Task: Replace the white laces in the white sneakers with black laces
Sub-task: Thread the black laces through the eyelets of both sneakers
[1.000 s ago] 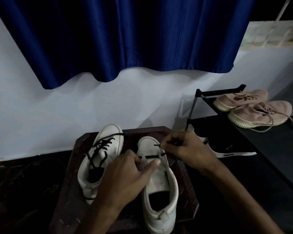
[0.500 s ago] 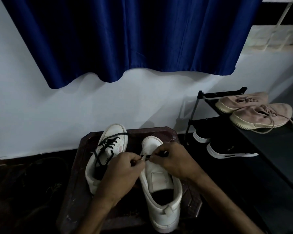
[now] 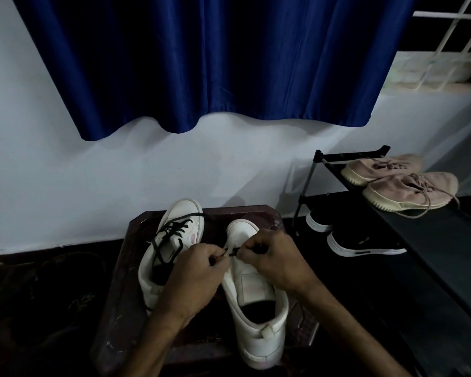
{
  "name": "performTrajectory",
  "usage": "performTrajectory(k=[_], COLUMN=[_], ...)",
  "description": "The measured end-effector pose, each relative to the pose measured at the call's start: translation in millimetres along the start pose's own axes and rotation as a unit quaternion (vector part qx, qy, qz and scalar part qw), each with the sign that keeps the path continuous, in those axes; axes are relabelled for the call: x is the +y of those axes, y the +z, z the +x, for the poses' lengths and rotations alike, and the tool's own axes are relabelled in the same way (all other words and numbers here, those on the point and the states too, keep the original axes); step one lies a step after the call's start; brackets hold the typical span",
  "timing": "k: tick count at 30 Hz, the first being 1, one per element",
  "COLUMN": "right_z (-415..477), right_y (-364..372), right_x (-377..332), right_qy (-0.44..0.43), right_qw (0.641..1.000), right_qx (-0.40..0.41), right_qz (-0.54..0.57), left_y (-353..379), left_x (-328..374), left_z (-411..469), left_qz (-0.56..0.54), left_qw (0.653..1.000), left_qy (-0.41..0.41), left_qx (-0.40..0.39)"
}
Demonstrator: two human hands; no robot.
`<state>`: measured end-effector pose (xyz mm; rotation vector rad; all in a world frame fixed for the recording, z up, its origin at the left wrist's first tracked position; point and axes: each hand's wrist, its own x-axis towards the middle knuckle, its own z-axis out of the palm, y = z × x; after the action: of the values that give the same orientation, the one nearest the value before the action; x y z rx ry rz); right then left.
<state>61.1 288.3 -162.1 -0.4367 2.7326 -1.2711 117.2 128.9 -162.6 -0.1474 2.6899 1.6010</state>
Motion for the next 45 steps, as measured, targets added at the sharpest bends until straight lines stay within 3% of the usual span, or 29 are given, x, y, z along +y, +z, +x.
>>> performTrajectory(k=[4, 8, 13, 17, 20, 22, 25, 27, 29, 32, 35, 41, 45], right_z=[2, 4, 1, -7, -6, -6, -8, -11, -13, -20, -23, -17, -14], right_y=[8, 8, -12, -22, -21, -19, -17, -12, -8, -7, -6, -2, -1], right_x=[1, 4, -9, -23, -20, -12, -3, -1, -1, -1, 0, 1, 7], right_qy=[-0.015, -0.04, -0.011, 0.027, 0.001, 0.002, 0.014, 0.014, 0.003, -0.009, -0.007, 0.025, 0.022], right_qw=[0.999, 0.999, 0.998, 0.99, 0.991, 0.993, 0.99, 0.991, 0.995, 0.996, 0.996, 0.998, 0.999], right_qx=[0.013, -0.007, -0.068, -0.137, -0.12, -0.116, -0.13, -0.114, -0.09, -0.086, -0.083, -0.052, -0.043], right_qz=[-0.038, -0.035, 0.009, -0.007, -0.052, -0.01, 0.059, 0.065, 0.047, -0.006, -0.034, 0.021, 0.015], left_y=[0, 4, 24, 33, 32, 29, 29, 34, 37, 39, 42, 29, 5], left_x=[0, -3, -3, 2, -5, -9, -14, -18, -17, -9, -11, 0, 0], left_z=[-2, -6, -5, -12, -16, -21, -30, -34, -33, -28, -18, -11, -31], left_qz=[-0.035, -0.146, 0.053, 0.072, -0.078, -0.194, -0.265, -0.224, -0.092, 0.008, 0.085, 0.125, 0.113], left_qw=[0.999, 0.986, 0.989, 0.981, 0.986, 0.969, 0.949, 0.961, 0.983, 0.979, 0.975, 0.978, 0.974], left_qy=[-0.017, -0.085, 0.001, 0.004, -0.062, -0.109, -0.146, -0.13, -0.067, 0.022, 0.07, 0.056, 0.038], left_qx=[0.007, 0.007, 0.138, 0.179, 0.137, 0.106, 0.087, 0.099, 0.142, 0.2, 0.193, 0.154, 0.192])
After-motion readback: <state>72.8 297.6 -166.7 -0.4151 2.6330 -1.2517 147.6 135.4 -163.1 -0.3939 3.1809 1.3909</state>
